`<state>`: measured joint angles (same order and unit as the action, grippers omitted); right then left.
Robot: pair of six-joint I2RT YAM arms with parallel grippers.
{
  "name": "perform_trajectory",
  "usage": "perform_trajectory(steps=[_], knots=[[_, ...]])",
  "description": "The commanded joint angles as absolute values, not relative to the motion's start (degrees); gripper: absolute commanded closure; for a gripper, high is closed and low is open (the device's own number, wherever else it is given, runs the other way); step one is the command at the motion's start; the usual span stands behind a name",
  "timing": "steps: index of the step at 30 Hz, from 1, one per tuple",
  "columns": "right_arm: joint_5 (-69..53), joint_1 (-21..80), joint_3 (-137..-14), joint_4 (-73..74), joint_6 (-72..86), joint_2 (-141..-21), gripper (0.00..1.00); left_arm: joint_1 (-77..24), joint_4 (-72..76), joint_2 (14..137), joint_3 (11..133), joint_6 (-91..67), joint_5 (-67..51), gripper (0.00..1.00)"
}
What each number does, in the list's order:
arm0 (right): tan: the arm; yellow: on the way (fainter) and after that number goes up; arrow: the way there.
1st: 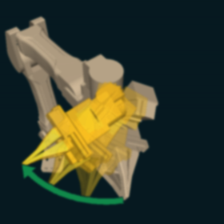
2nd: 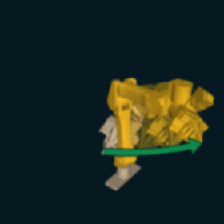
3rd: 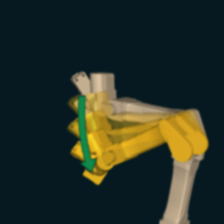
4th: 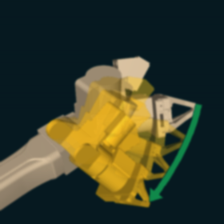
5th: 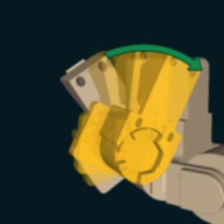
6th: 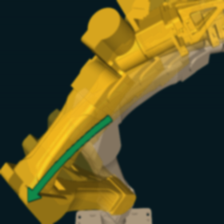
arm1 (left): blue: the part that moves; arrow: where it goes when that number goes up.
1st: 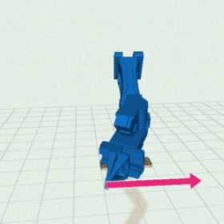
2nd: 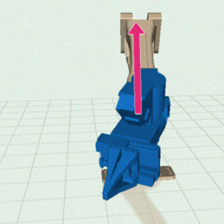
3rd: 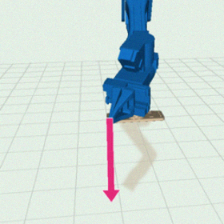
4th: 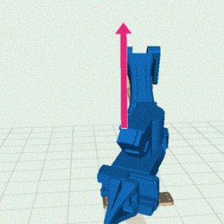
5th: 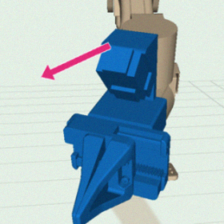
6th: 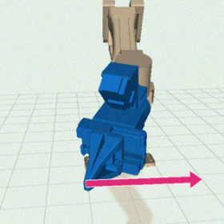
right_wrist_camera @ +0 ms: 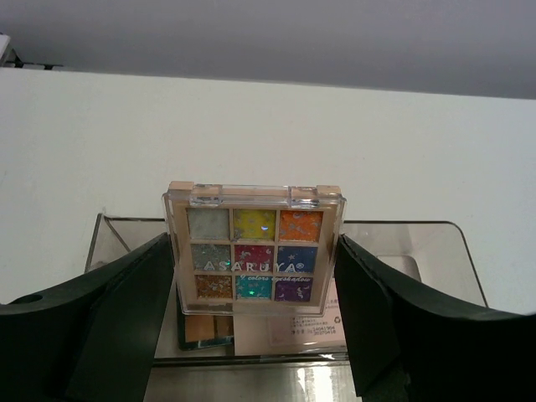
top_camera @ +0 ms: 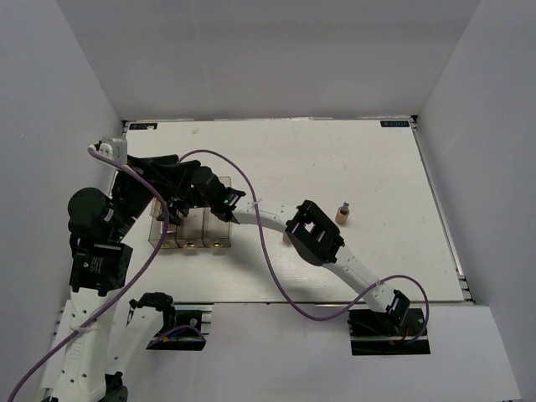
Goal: Organize the makeup
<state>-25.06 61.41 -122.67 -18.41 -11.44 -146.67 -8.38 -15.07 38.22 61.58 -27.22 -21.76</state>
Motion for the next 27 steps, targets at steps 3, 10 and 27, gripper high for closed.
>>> perform_trajectory(steps=[3, 10, 27], knots=[[-24.3, 61.3, -121.5, -19.2, -13.3, -144.4, 0.39, -8.6, -15.5, 37.9, 62.4, -26.6, -21.0, 0.2], [-25.3, 60.7, -118.3, -20.3, -13.0, -139.4, 0.17, -8.6, -16.4, 39.4, 63.2, -27.8, -20.7, 0.17], [-25.6, 50.1, -112.4, -10.3, -13.5, -122.2, 0.65, -8.6, -13.0, 46.9, 65.6, -30.8, -26.4, 0.43]])
